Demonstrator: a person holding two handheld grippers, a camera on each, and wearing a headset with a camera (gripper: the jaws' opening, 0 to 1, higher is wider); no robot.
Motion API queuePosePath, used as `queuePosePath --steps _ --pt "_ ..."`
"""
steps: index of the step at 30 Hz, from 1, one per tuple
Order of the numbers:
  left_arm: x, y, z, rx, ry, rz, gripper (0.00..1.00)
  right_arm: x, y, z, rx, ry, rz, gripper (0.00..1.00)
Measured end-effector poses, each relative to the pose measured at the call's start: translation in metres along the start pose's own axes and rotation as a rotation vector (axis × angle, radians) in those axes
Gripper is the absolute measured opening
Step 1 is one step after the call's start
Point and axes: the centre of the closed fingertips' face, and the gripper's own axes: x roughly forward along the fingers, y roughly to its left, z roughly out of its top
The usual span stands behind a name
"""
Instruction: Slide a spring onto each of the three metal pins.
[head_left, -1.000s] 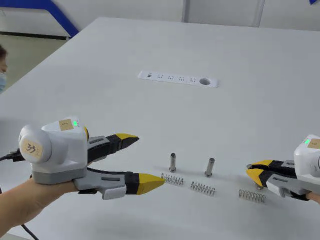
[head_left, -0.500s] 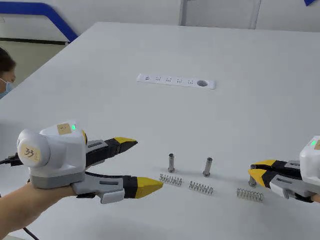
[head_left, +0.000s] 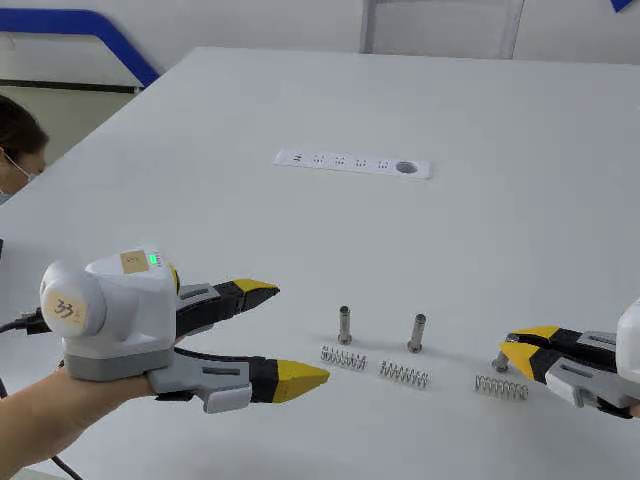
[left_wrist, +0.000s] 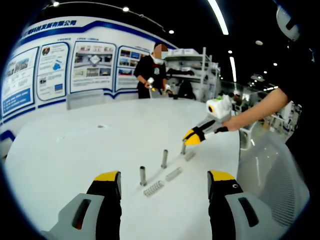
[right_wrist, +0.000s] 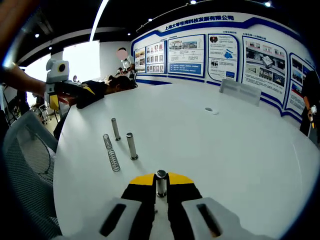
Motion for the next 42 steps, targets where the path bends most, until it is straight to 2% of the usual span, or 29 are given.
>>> queuePosePath --steps 3,9,15,19,22,29,32,35,39,40,42 --pt "-0.001 0.001 0.0 -0.002 -0.003 0.004 0.72 0.0 0.0 0.001 0.022 -0.013 -0.003 0.09" --pt "-0.002 0.0 0.0 -0.003 -0.001 0.01 0.72 0.002 0.001 0.003 -0.014 -0.027 0.006 0.09" --pt "-0.005 -0.001 0.003 0.002 -0.006 0.012 0.72 0.005 -0.001 0.005 -0.008 -0.029 0.008 0.09" --pt "-0.007 0.002 0.001 -0.001 0.0 0.019 0.71 0.005 0.0 0.006 0.009 -0.029 0.011 0.09" --pt "-0.009 0.001 0.0 -0.003 -0.002 0.021 0.72 0.003 0.0 0.006 0.025 -0.02 0.005 0.09" --pt "-0.008 -0.001 -0.001 -0.007 -0.002 0.016 0.72 -0.006 -0.003 0.025 0.038 -0.068 -0.015 0.14" --pt "-0.007 -0.001 0.002 -0.008 -0.012 0.015 0.72 -0.012 -0.007 0.025 0.05 -0.075 -0.007 0.16" --pt "-0.008 0.0 0.003 -0.008 -0.019 0.019 0.72 -0.018 -0.007 0.019 0.008 -0.045 0.02 0.16" --pt "-0.008 0.005 0.0 -0.018 -0.017 0.028 0.72 -0.021 -0.002 -0.006 -0.073 0.054 0.08 0.18" --pt "-0.007 0.006 -0.001 -0.023 -0.018 0.03 0.72 -0.022 0.004 -0.013 -0.095 0.075 0.115 0.18" --pt "-0.006 0.007 -0.003 -0.03 -0.018 0.03 0.72 -0.022 0.014 -0.022 -0.086 0.097 0.165 0.18"
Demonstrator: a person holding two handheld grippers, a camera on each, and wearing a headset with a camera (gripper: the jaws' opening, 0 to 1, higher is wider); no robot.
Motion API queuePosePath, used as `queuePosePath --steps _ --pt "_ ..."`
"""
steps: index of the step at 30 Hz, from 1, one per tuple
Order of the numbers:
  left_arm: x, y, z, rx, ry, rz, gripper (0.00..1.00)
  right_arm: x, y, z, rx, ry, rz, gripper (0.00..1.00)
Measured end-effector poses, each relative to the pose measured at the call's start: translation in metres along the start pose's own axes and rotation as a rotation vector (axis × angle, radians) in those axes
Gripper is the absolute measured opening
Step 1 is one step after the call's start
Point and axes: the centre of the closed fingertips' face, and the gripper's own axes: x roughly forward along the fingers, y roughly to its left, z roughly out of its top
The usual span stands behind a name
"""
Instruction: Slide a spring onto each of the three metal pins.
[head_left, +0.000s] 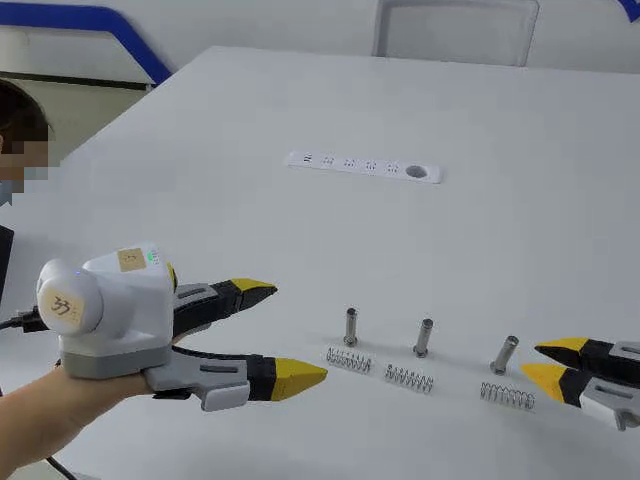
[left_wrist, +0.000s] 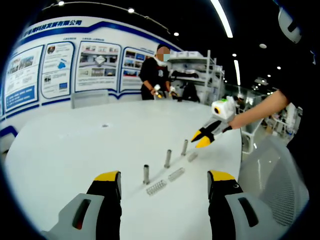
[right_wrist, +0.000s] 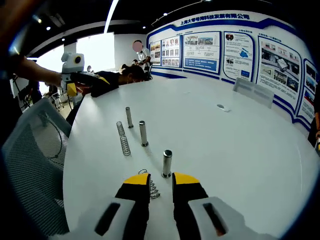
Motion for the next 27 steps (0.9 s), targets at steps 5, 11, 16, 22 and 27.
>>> queuePosePath --steps 5,11,16,22,27 --pt "0.005 0.001 -0.002 -0.007 0.004 -0.007 0.72 0.007 0.012 -0.01 -0.032 0.032 0.049 0.21" --pt "0.007 0.004 -0.003 -0.009 0.008 -0.007 0.72 0.016 0.007 -0.015 -0.045 0.043 0.067 0.21" --pt "0.005 0.005 -0.005 -0.018 0.009 0.0 0.72 0.018 0.001 -0.023 -0.044 0.047 0.077 0.2" --pt "-0.001 0.008 -0.011 -0.028 0.023 0.021 0.72 0.02 0.008 -0.023 -0.023 0.029 0.132 0.2" --pt "-0.003 0.008 -0.014 -0.034 0.033 0.028 0.71 0.024 0.009 -0.025 -0.027 0.023 0.138 0.19"
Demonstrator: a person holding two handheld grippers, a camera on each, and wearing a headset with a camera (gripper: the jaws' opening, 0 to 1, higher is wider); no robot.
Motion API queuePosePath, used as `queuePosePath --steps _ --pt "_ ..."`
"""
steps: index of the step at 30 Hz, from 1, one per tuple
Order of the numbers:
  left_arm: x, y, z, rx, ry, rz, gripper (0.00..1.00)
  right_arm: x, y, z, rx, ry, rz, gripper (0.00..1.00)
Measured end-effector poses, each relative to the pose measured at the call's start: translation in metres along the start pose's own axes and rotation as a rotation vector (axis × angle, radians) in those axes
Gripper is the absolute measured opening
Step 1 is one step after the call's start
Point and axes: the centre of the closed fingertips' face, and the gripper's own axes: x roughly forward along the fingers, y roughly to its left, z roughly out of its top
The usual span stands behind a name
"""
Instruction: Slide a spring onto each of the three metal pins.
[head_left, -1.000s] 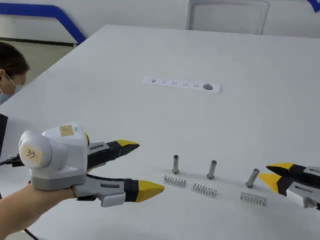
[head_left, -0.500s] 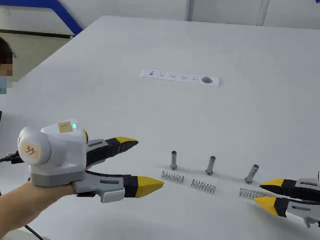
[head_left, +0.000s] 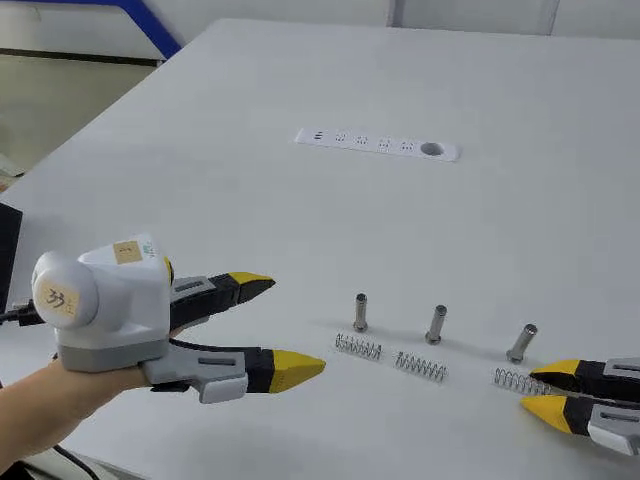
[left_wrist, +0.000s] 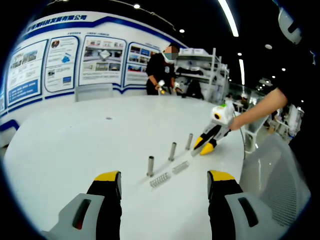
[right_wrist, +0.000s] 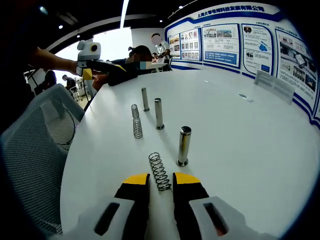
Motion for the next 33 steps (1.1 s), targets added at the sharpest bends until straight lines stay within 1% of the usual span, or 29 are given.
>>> queuePosePath --steps 2,3,4,6,7,9,11,14,17,18,19,22,23,25,28,32,33 --pt "0.0 -0.001 0.0 0.001 0.0 -0.002 0.71 0.002 0.001 0.0 -0.007 -0.007 0.005 0.16" --pt "0.001 -0.002 0.0 0.003 -0.001 -0.003 0.71 0.001 0.003 0.001 -0.042 -0.014 0.012 0.13" --pt "0.001 -0.003 0.001 0.002 -0.002 -0.005 0.71 0.0 0.003 0.001 -0.06 -0.022 0.014 0.12" --pt "0.002 -0.004 0.001 0.001 -0.001 -0.008 0.71 -0.003 0.005 0.0 -0.039 -0.026 0.019 0.12" --pt "0.003 -0.005 0.001 0.006 0.003 -0.009 0.71 -0.004 0.007 0.0 -0.048 -0.033 0.028 0.12" --pt "0.004 -0.006 0.002 0.005 0.0 -0.011 0.71 -0.006 0.008 -0.001 -0.057 -0.035 0.03 0.12" --pt "0.004 -0.008 0.005 0.003 -0.008 -0.013 0.71 -0.005 0.007 -0.001 -0.07 -0.032 0.021 0.11" --pt "0.005 -0.011 0.006 0.009 -0.008 -0.016 0.71 -0.006 0.008 -0.001 -0.07 -0.028 0.007 0.11" --pt "0.005 -0.015 0.008 0.003 -0.012 -0.031 0.71 -0.004 0.008 0.002 -0.063 -0.008 -0.016 0.11" --pt "0.005 -0.016 0.008 -0.001 -0.015 -0.038 0.71 -0.005 0.009 0.002 -0.074 -0.001 -0.021 0.11" --pt "0.005 -0.018 0.01 0.004 -0.019 -0.042 0.71 -0.004 0.013 0.002 -0.089 0.006 -0.014 0.11" --pt "0.006 -0.022 0.013 0.014 -0.026 -0.045 0.69 -0.008 0.015 0.004 -0.089 0.011 -0.019 0.11" --pt "0.007 -0.023 0.014 0.012 -0.03 -0.046 0.69 -0.009 0.011 0.005 -0.086 0.002 -0.023 0.11" --pt "0.011 -0.027 0.015 0.005 -0.036 -0.053 0.68 -0.016 0.01 0.013 -0.071 -0.02 -0.032 0.11" --pt "0.016 -0.038 0.018 0.009 -0.046 -0.075 0.67 -0.023 0.011 0.024 -0.062 -0.025 -0.034 0.11" --pt "0.023 -0.05 0.025 0.029 -0.057 -0.107 0.65 -0.031 0.019 0.045 -0.061 -0.045 -0.021 0.11" --pt "0.024 -0.053 0.027 0.036 -0.061 -0.113 0.64 -0.032 0.022 0.05 -0.06 -0.05 -0.01 0.11"
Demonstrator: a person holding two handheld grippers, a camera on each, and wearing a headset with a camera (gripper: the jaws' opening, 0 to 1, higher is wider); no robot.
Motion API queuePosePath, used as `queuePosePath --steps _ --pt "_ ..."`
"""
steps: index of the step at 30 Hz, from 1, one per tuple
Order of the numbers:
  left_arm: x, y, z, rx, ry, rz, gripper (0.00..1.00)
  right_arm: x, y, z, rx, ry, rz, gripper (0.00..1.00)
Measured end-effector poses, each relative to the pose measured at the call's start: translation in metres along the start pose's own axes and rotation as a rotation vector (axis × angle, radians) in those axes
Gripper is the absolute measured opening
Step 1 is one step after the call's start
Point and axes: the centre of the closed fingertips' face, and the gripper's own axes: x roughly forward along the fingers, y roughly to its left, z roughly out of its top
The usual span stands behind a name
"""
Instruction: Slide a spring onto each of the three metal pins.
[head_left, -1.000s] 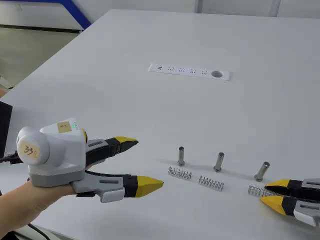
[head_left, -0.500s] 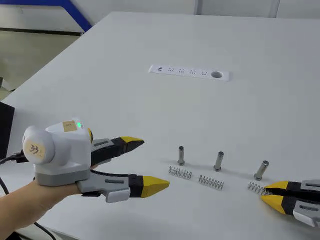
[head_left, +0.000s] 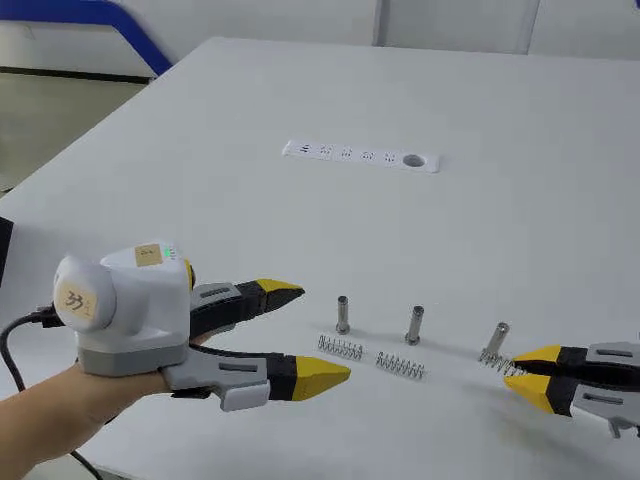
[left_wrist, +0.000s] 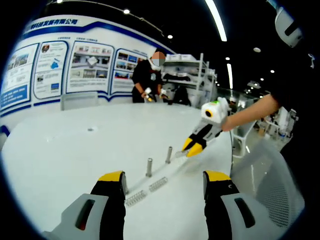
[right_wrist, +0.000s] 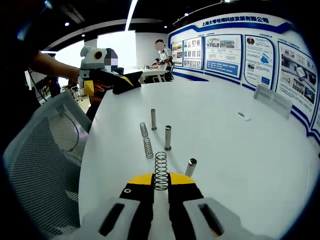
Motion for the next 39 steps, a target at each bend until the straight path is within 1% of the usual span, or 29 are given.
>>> queuePosePath --steps 1,2,3,5,6,8,10,13,15,17,19,20,23,25,27,31,34,35,36,39 --pt "0.003 -0.003 0.004 0.006 -0.013 -0.015 0.63 -0.002 0.004 0.009 -0.01 -0.013 0.011 0.11" --pt "0.006 -0.006 0.009 0.0 -0.03 -0.029 0.63 -0.003 0.005 0.014 -0.019 -0.021 0.019 0.11" --pt "0.007 -0.007 0.011 0.0 -0.033 -0.032 0.63 -0.004 0.006 0.017 -0.019 -0.021 0.024 0.11" --pt "0.014 -0.012 0.018 0.017 -0.044 -0.045 0.62 -0.006 0.017 0.031 -0.047 -0.031 0.048 0.11" --pt "0.016 -0.015 0.021 0.024 -0.048 -0.053 0.62 -0.007 0.02 0.035 -0.051 -0.031 0.057 0.11" --pt "0.021 -0.022 0.026 0.029 -0.057 -0.076 0.59 -0.009 0.026 0.046 -0.059 -0.044 0.066 0.11" --pt "0.026 -0.03 0.033 0.037 -0.074 -0.109 0.57 -0.011 0.032 0.055 -0.067 -0.065 0.086 0.11" --pt "0.033 -0.037 0.034 0.071 -0.053 -0.141 0.55 -0.012 0.043 0.066 -0.101 -0.066 0.108 0.11" --pt "0.036 -0.042 0.035 0.081 -0.047 -0.157 0.54 -0.014 0.05 0.073 -0.105 -0.08 0.123 0.11" --pt "0.04 -0.049 0.036 0.091 -0.041 -0.179 0.53 -0.015 0.06 0.081 -0.119 -0.092 0.149 0.11" --pt "0.041 -0.053 0.037 0.099 -0.044 -0.189 0.52 -0.014 0.068 0.084 -0.133 -0.086 0.166 0.11" --pt "0.042 -0.055 0.037 0.101 -0.044 -0.194 0.5 -0.014 0.072 0.084 -0.157 -0.079 0.178 0.11" --pt "0.043 -0.06 0.035 0.111 -0.042 -0.213 0.45 -0.012 0.08 0.086 -0.166 -0.078 0.195 0.11" --pt "0.043 -0.063 0.03 0.117 -0.027 -0.226 0.43 -0.011 0.086 0.087 -0.169 -0.08 0.219 0.11" --pt "0.043 -0.066 0.025 0.126 -0.011 -0.238 0.41 -0.01 0.09 0.087 -0.187 -0.071 0.231 0.11" --pt "0.041 -0.069 0.023 0.126 -0.005 -0.254 0.33 -0.008 0.094 0.087 -0.199 -0.063 0.252 0.11" --pt "0.041 -0.072 0.024 0.125 -0.011 -0.26 0.27 -0.007 0.095 0.087 -0.231 -0.05 0.255 0.11" --pt "0.041 -0.073 0.024 0.123 -0.01 -0.265 0.25 -0.006 0.095 0.087 -0.231 -0.047 0.255 0.11" --pt "0.041 -0.074 0.022 0.118 -0.003 -0.272 0.24 -0.006 0.095 0.087 -0.229 -0.047 0.258 0.11" --pt "0.04 -0.076 0.019 0.131 0.014 -0.284 0.2 -0.006 0.095 0.089 -0.234 -0.048 0.262 0.11"
